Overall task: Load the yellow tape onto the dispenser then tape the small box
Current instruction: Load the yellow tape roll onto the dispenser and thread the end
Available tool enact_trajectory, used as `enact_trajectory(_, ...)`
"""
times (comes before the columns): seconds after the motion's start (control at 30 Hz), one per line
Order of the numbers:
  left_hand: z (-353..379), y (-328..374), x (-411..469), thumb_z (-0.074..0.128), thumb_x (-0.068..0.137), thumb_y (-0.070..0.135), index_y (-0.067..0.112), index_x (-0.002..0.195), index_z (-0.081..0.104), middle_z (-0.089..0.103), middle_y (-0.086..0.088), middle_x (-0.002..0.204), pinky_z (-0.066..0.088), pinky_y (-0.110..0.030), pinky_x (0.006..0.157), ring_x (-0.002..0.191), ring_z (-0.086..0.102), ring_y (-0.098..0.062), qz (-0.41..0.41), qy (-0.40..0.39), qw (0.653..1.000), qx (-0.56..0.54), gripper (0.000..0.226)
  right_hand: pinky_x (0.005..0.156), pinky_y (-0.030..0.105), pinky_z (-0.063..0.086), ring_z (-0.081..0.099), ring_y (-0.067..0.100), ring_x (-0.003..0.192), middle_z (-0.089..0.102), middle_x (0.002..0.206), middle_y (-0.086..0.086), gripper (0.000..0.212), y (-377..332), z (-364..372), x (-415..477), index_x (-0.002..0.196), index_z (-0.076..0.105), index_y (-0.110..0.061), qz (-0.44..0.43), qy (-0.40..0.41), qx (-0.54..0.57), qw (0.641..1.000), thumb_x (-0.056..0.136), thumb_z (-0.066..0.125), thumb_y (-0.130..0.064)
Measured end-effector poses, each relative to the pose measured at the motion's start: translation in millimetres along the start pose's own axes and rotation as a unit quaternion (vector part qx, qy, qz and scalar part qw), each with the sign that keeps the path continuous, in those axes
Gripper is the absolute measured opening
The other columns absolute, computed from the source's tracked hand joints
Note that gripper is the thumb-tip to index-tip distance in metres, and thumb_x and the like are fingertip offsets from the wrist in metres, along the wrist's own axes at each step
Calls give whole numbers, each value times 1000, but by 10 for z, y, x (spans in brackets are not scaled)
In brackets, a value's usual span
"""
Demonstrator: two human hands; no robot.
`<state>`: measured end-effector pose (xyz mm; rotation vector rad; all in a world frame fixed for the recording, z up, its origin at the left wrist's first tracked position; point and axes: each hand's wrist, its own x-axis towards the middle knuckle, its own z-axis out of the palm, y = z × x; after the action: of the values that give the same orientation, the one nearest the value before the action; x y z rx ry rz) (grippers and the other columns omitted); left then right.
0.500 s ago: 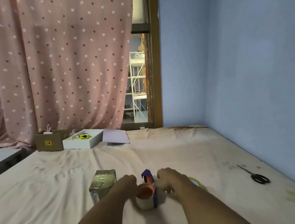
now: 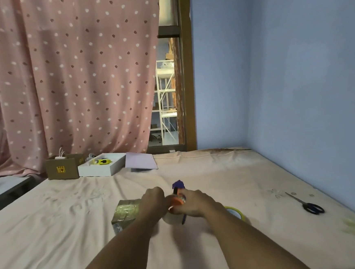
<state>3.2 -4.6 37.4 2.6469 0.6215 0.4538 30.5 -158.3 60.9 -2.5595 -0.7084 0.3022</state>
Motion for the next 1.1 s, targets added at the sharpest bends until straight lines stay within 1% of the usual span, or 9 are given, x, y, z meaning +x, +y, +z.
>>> enact_trajectory(0.13,-224,105,83,63,82,59,17,66,56,66,-8,85,43,-32,62,78,62,-27,12,28,999,26,46,96,41,51,62,24,106,66,118,2,62,-43,-120,9,120,60,-29,-9,1,69,998,72,69,-66)
enact_trajectory(0.27,-374,191,180,69,78,50,13,70,68,66,-5,74,51,-32,59,70,66,-22,26,12,999,25,37,92,36,50,60,21,108,64,120,-3,80,-95,-102,24,128,52,-31,-8,8,116,993,61,77,-68)
enact_trajectory(0.4,-516,163,206,63,82,52,9,78,75,74,-8,80,56,-35,72,78,70,-24,-13,7,988,-156,45,86,32,49,58,19,108,62,121,-3,74,-48,-125,76,129,47,-28,2,49,189,981,69,80,-56)
enact_trajectory(0.5,-555,103,270,45,95,54,7,110,69,71,-13,108,55,-44,95,100,66,-30,-127,17,940,-315,55,90,32,52,57,19,113,58,126,-3,80,7,-148,130,131,47,-28,-3,51,297,953,65,83,-57)
enact_trajectory(0.6,-533,55,239,41,100,60,2,125,55,63,-18,119,54,-42,99,107,63,-32,-225,-111,859,-447,65,85,31,55,62,22,113,60,131,3,93,0,-159,192,138,48,-23,-22,38,386,922,61,87,-56)
enact_trajectory(0.7,-432,10,196,49,102,49,1,133,56,63,-27,131,62,-42,86,104,69,-34,-187,-236,787,-538,58,89,34,58,71,22,104,69,124,7,86,-13,-180,202,137,51,-24,-42,-5,427,903,64,87,-52)
enact_trajectory(0.8,-335,68,171,55,95,41,10,129,67,68,-23,129,61,-48,85,107,73,-37,-172,-269,731,-603,47,92,38,57,70,23,107,70,123,6,76,17,-201,221,137,53,-25,-48,-24,432,900,72,86,-49)
enact_trajectory(0.93,-318,238,197,47,96,18,7,123,68,71,-23,115,63,-44,71,96,72,-39,-161,-169,763,-603,36,78,34,55,66,22,101,66,125,6,76,74,-274,212,141,46,-31,-37,-22,395,918,78,78,-58)
enact_trajectory(1.1,-267,298,293,45,95,-4,-10,124,61,69,-33,112,64,-39,60,88,72,-44,-174,-125,757,-617,34,77,34,52,58,22,104,63,127,6,77,144,-271,264,143,46,-29,-35,-23,432,901,79,77,-58)
